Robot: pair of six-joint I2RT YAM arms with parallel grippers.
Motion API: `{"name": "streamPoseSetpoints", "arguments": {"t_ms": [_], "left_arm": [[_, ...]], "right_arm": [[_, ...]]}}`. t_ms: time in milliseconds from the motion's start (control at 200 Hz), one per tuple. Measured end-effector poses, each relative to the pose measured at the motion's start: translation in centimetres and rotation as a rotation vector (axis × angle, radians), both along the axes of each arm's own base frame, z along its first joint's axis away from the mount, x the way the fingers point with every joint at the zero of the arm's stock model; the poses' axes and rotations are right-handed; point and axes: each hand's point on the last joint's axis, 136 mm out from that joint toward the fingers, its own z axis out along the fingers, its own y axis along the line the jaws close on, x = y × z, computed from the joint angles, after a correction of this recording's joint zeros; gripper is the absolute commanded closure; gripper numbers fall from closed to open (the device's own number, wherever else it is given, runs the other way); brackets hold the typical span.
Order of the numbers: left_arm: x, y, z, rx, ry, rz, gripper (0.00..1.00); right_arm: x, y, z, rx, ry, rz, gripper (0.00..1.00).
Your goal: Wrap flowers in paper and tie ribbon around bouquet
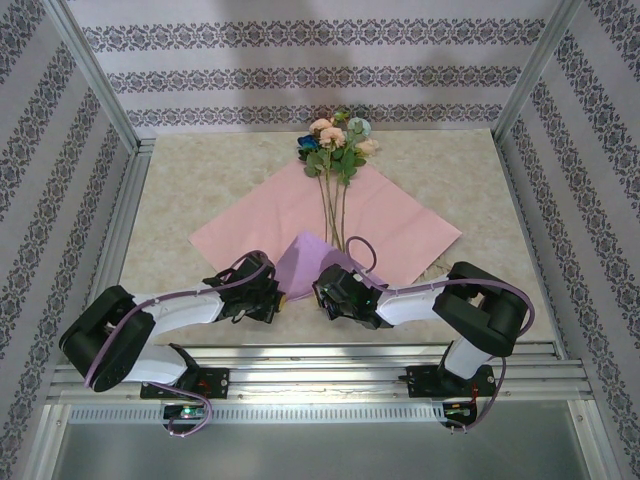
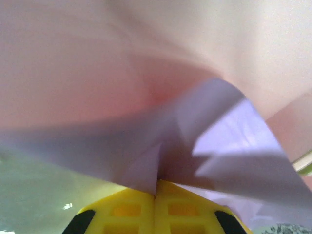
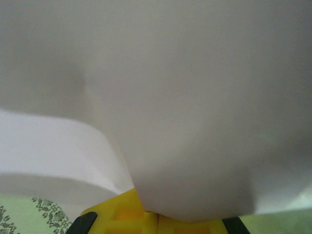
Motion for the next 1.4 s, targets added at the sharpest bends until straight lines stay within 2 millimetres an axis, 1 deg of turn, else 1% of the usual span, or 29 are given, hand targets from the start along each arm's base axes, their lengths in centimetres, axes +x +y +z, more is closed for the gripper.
{"name": "streamPoseSetpoints", "arguments": {"t_ms": [45,120,225,380,480,584,729,819,894,1034,1119,1194,1269,1329,1404], "left_arm": [[0.1,0.0,0.0,-0.002,-0.005,0.003,1.0],[0.2,0.0,0.1,-0.009,-0.012,0.008,1.0],[0.4,-0.2,0.2,-0.024,-0.028,0.018,1.0],[1.3,-0.2,1.1,-0.045,-0.067,0.04,1.0],[1.7,0.1,1.9,-0.061,-0.091,0.055,1.0],[2.0,0.3,2.6,-0.075,-0.109,0.068,1.0],[2.1,0.5,2.6,-0.077,-0.11,0.073,1.0],[2.0,0.6,2.5,-0.075,-0.107,0.074,1.0],[2.0,0.7,2.4,-0.073,-0.105,0.077,1.0],[1.9,0.8,2.1,-0.069,-0.099,0.075,1.0],[1.7,1.1,1.8,-0.064,-0.093,0.074,1.0],[1.4,1.5,1.2,-0.054,-0.082,0.075,1.0],[0.9,1.9,0.5,-0.044,-0.064,0.075,1.0],[0.6,2.1,0.1,-0.037,-0.053,0.072,1.0],[0.6,2.1,0.0,-0.036,-0.053,0.068,1.0]], "right_arm": [[0.1,-0.3,0.1,0.002,0.0,-0.003,0.72],[0.0,-0.9,0.3,0.0,-0.007,0.007,0.62],[-0.2,-2.3,0.6,-0.012,-0.016,0.015,0.55],[-0.9,-4.5,0.5,-0.046,-0.02,0.011,0.49],[-0.9,-5.5,0.6,-0.063,-0.033,0.012,0.47],[-0.7,-7.0,0.8,-0.089,-0.044,0.002,0.44],[-0.4,-8.9,1.9,-0.109,-0.072,-0.013,0.4],[-0.4,-10.1,2.8,-0.121,-0.096,-0.017,0.42],[-0.4,-11.3,3.1,-0.133,-0.117,-0.026,0.42],[-1.5,-14.4,1.5,-0.205,-0.113,-0.03,0.45],[-1.8,-15.7,1.0,-0.242,-0.116,-0.028,0.46],[-1.6,-16.5,0.9,-0.267,-0.13,-0.025,0.52],[-1.2,-17.0,0.7,-0.282,-0.135,-0.02,0.57],[-0.9,-17.2,0.3,-0.297,-0.136,-0.006,0.6],[-0.7,-17.1,-0.2,-0.31,-0.132,0.018,0.64]]}}
